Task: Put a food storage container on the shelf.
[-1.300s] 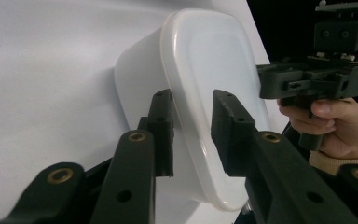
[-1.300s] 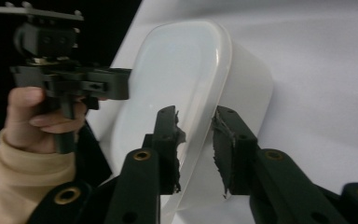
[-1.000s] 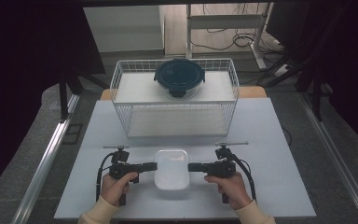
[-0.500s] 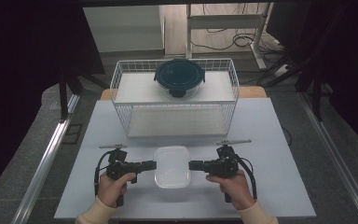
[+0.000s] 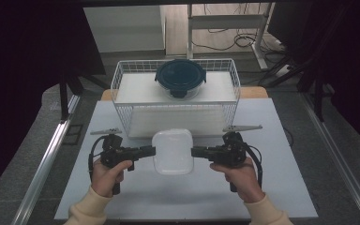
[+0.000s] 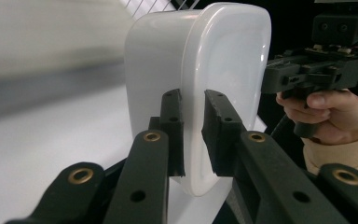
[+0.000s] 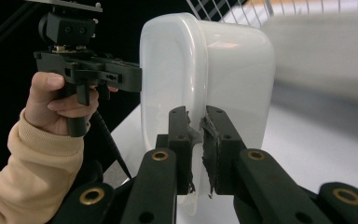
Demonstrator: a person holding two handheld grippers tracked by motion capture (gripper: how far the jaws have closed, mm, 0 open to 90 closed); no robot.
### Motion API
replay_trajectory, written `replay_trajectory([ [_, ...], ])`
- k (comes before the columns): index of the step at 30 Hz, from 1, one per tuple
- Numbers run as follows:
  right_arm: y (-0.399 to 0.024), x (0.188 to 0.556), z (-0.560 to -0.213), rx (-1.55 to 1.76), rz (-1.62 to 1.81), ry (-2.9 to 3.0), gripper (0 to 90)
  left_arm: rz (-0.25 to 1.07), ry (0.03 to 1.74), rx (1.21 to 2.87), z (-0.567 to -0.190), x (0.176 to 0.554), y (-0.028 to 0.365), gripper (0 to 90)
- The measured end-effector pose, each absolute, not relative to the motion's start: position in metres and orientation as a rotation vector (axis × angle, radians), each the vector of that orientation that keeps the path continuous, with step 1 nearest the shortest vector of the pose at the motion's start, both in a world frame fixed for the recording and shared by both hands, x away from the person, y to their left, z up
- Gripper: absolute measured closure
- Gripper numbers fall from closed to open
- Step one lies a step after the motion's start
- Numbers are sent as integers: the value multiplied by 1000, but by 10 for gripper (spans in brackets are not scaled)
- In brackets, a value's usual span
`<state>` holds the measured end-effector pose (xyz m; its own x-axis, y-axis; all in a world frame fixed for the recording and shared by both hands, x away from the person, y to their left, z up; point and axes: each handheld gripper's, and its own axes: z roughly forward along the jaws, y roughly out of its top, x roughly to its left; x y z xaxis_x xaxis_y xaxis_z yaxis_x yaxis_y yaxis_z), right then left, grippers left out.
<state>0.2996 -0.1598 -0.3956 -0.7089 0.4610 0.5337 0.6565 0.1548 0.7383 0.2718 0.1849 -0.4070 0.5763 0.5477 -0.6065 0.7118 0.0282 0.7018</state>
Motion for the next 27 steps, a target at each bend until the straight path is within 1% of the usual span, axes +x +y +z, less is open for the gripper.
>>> replay_trajectory([
  [2,-160,302,-376,-1070,-1629,-2262,813,-147,1039,1637,-387,275,186,789],
  [5,-160,303,-363,-1059,-1648,-2270,814,-131,1016,1639,-373,278,186,789],
  [7,-161,306,-344,-1040,-1672,-2281,813,-119,989,1635,-355,281,188,790],
  [11,-158,309,-320,-1021,-1706,-2312,813,-69,966,1640,-332,284,189,791],
  [12,-157,311,-315,-1016,-1712,-2320,813,-69,966,1640,-332,284,189,792],
  [13,-157,313,-311,-1015,-1717,-2320,812,-50,960,1640,-322,286,190,793],
  [19,-153,322,-289,-999,-1741,-2340,812,-17,945,1641,-301,295,192,794],
  [27,-151,334,-271,-1009,-1752,-2348,812,-21,943,1630,-287,310,193,793],
])
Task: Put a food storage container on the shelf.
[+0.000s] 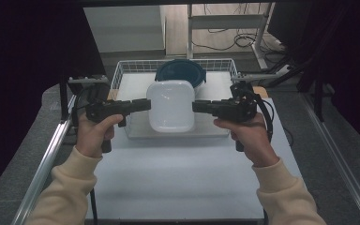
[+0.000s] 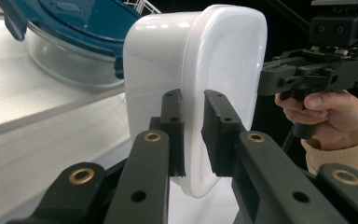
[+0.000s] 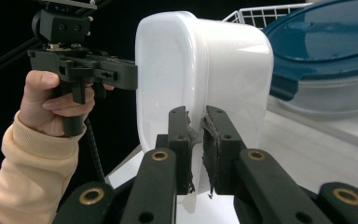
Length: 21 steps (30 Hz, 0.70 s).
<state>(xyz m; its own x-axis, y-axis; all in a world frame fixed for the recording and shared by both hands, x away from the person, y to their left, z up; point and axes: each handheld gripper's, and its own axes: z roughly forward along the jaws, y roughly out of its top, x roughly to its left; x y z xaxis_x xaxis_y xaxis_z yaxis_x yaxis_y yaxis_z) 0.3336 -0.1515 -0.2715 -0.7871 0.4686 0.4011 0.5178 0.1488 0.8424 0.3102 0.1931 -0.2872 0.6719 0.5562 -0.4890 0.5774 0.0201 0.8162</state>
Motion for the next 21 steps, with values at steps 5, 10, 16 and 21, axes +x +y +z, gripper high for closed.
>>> replay_trajectory([
  [5,-152,339,-262,-1018,-1748,-2366,812,-8,939,1633,-279,317,191,793],
  [10,-152,346,-250,-1027,-1762,-2371,812,5,934,1639,-268,324,190,792],
  [16,-153,355,-235,-1041,-1774,-2372,812,14,926,1648,-249,340,188,791],
  [21,-154,366,-225,-1042,-1776,-2366,812,10,929,1646,-239,351,187,791],
])
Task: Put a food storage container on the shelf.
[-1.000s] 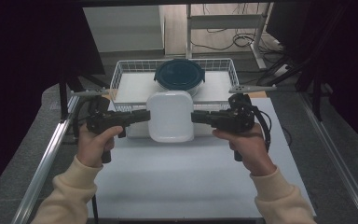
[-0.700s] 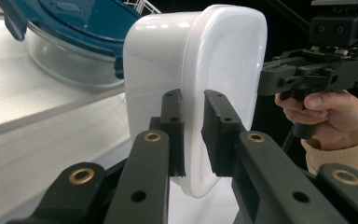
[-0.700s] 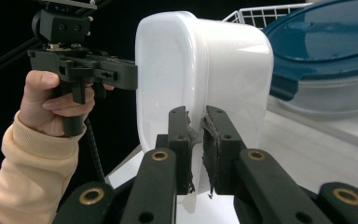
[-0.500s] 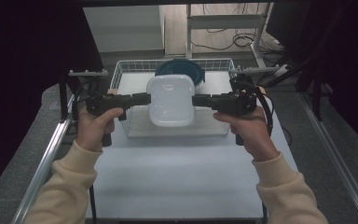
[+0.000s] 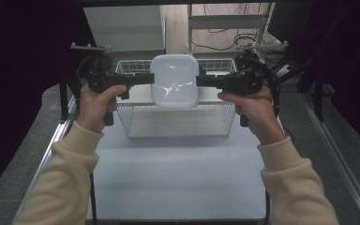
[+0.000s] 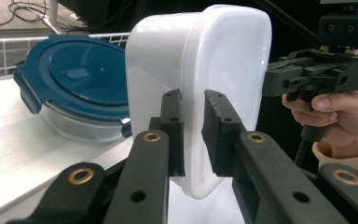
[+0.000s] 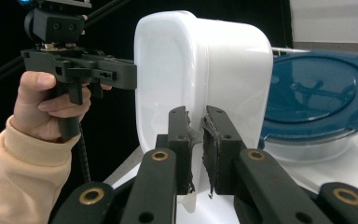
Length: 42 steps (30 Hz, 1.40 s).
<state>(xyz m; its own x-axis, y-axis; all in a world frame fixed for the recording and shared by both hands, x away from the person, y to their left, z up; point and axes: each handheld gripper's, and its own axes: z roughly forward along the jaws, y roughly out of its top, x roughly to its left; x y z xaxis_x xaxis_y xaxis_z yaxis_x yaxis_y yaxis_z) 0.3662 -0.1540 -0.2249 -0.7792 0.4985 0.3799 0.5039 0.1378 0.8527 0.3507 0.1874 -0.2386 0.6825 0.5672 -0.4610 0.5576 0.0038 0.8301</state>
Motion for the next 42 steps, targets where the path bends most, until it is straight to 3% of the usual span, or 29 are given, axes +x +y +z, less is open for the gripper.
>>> replay_trajectory([
  [13,-155,388,-210,-1061,-1771,-2345,812,-7,945,1641,-225,372,186,790],
  [42,-152,432,-215,-1178,-1698,-2280,810,-74,1029,1636,-230,423,185,787],
])
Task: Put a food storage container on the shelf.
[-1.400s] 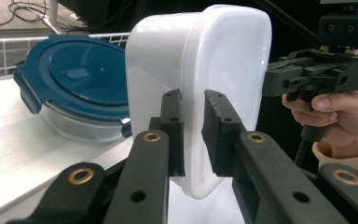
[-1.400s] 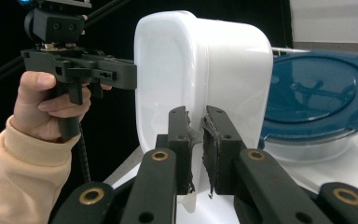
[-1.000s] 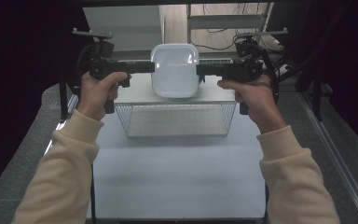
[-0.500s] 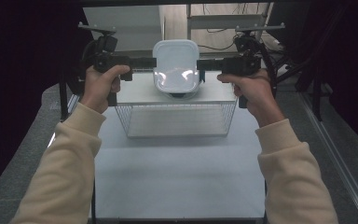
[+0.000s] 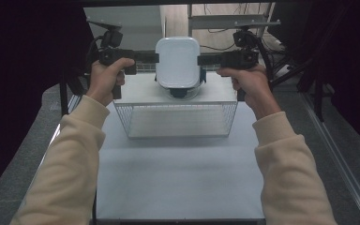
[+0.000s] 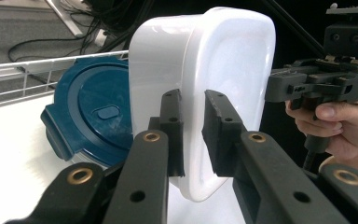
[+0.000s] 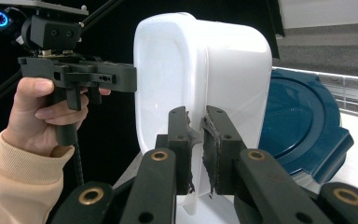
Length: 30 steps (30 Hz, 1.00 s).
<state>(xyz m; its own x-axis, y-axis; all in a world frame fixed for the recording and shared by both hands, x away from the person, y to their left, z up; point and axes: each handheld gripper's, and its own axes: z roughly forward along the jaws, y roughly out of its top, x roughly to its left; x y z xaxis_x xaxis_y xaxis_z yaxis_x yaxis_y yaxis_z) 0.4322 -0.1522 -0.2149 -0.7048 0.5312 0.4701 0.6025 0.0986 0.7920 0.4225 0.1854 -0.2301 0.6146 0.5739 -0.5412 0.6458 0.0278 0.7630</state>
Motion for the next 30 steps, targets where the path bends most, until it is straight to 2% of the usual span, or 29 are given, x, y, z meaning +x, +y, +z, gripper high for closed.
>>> replay_trajectory([
  [14,-151,460,-225,-1254,-1654,-2184,803,-147,1085,1584,-240,446,189,789],
  [30,-155,500,-238,-1392,-1565,-1984,734,-288,1180,1474,-256,478,190,764],
])
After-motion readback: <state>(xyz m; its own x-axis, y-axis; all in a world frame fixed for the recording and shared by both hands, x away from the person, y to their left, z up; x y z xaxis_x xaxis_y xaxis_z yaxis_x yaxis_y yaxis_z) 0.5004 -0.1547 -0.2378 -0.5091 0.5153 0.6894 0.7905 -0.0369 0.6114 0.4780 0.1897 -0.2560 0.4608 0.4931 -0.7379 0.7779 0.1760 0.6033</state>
